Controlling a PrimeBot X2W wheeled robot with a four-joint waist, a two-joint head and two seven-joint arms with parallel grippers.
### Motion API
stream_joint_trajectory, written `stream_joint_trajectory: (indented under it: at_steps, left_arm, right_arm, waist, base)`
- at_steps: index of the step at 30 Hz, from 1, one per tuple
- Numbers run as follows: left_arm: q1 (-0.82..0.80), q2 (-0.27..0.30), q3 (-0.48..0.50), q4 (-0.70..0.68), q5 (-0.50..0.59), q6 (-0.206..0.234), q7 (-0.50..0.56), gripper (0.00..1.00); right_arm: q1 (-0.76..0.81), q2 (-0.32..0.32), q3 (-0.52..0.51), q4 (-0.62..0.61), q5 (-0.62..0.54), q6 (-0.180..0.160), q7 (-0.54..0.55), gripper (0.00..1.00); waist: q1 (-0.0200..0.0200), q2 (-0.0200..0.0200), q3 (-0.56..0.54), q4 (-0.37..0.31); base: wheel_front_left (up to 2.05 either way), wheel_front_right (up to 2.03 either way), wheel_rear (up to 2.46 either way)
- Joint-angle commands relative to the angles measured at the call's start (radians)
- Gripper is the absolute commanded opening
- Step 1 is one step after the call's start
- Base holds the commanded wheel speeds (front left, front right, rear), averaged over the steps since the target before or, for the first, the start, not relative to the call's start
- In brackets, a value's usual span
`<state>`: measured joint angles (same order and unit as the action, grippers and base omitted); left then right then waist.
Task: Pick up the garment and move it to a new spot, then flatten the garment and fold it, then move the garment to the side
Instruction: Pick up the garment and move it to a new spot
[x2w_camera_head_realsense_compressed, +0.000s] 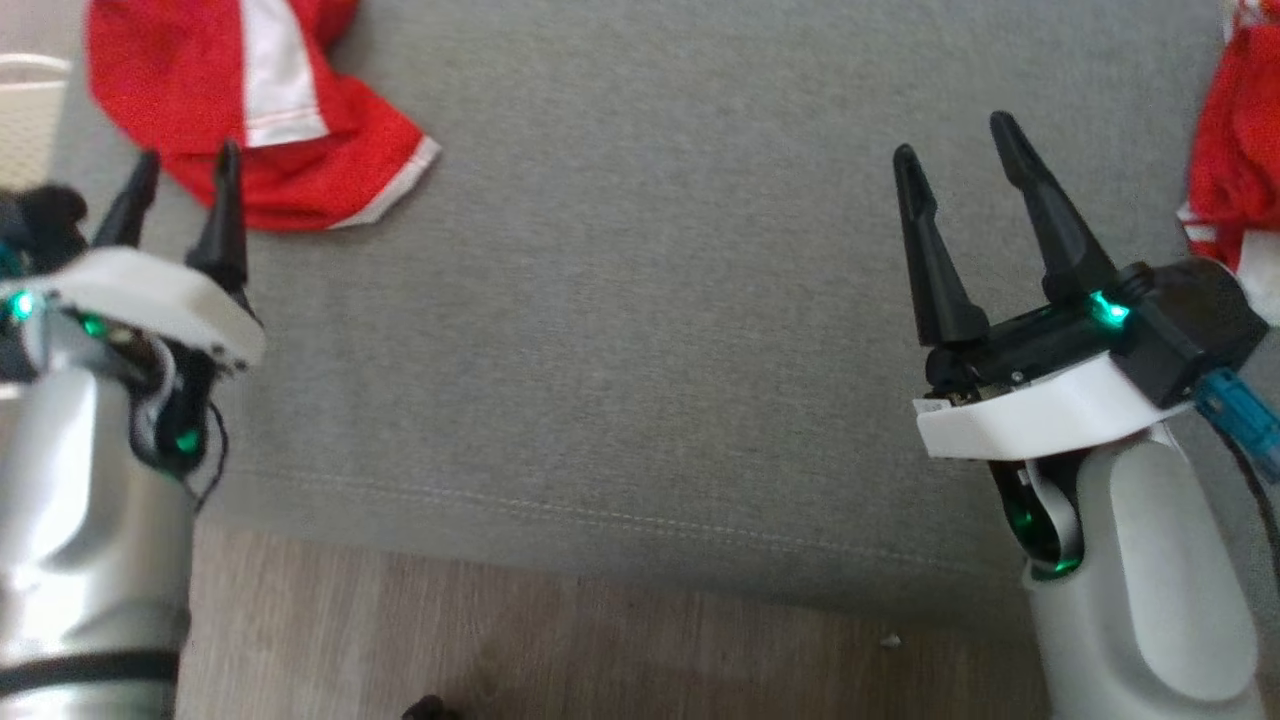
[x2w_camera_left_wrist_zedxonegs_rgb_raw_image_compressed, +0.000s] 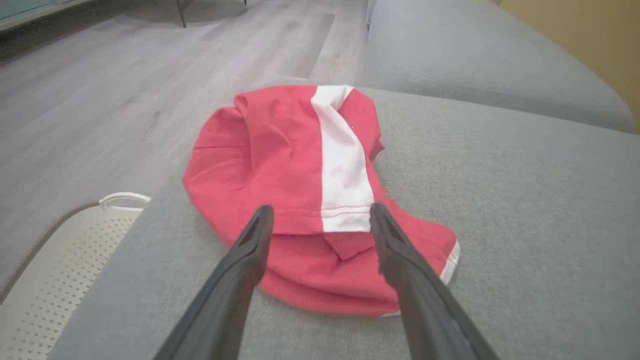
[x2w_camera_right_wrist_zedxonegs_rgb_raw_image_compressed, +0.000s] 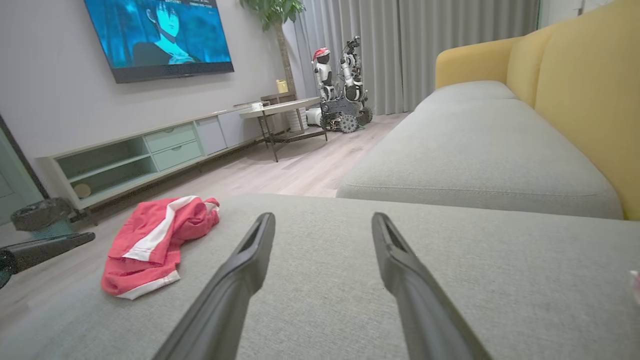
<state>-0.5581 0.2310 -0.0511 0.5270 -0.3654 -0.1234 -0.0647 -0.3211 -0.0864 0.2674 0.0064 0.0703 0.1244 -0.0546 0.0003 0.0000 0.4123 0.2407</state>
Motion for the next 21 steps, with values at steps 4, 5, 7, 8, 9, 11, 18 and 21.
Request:
stream_joint_trajectory:
  at_steps: [4,5,7,8,9,11,18,21]
  left_arm:
    - [-0.122,0.072,0.018,0.075,-0.021,-0.004,0.031,1.00]
    - [-0.140,0.079,0.012,0.099,-0.021,-0.005,0.040,1.00]
    - [-0.174,0.089,0.004,0.143,-0.025,-0.005,0.053,1.00]
    - [-0.174,0.089,0.004,0.143,-0.025,-0.005,0.053,1.00]
    - [-0.191,0.093,0.004,0.166,-0.027,-0.005,0.057,1.00]
    - [-0.221,0.104,-0.001,0.212,-0.018,0.002,0.062,1.00]
    - [-0.294,0.112,-0.012,0.354,-0.006,0.026,0.052,0.00]
    - [-0.308,0.113,-0.010,0.375,-0.014,0.021,0.008,0.00]
  right_arm:
    - [-0.018,0.007,0.021,-0.066,-0.015,0.006,0.009,1.00]
    - [-0.018,0.008,0.020,-0.069,-0.017,0.006,0.009,1.00]
    - [-0.020,0.009,0.018,-0.076,-0.019,0.006,0.008,1.00]
    - [-0.020,0.009,0.018,-0.076,-0.019,0.006,0.008,1.00]
    - [-0.022,0.010,0.017,-0.078,-0.019,0.006,0.008,1.00]
    - [-0.026,0.011,0.016,-0.082,-0.021,0.006,0.007,1.00]
    - [-0.036,0.017,0.012,-0.081,-0.025,0.006,0.000,1.00]
    - [-0.038,0.020,0.007,-0.073,-0.025,0.006,-0.006,1.00]
  waist:
    - [-0.0003,0.0000,0.063,-0.058]
    - [-0.0003,0.0000,0.069,-0.064]
    - [-0.0003,0.0000,0.081,-0.074]
    - [-0.0003,0.0000,0.081,-0.074]
    - [-0.0003,0.0000,0.087,-0.078]
    - [-0.0003,0.0000,0.095,-0.085]
    - [-0.0003,0.0000,0.111,-0.100]
    - [-0.0003,0.0000,0.105,-0.106]
  base:
    - [0.00,0.00,0.00]
    - [0.00,0.00,0.00]
    - [0.00,0.00,0.00]
    - [0.00,0.00,0.00]
    - [0.00,0.00,0.00]
    - [0.00,0.00,0.00]
    - [0.00,0.00,0.00]
    - [0.00,0.00,0.00]
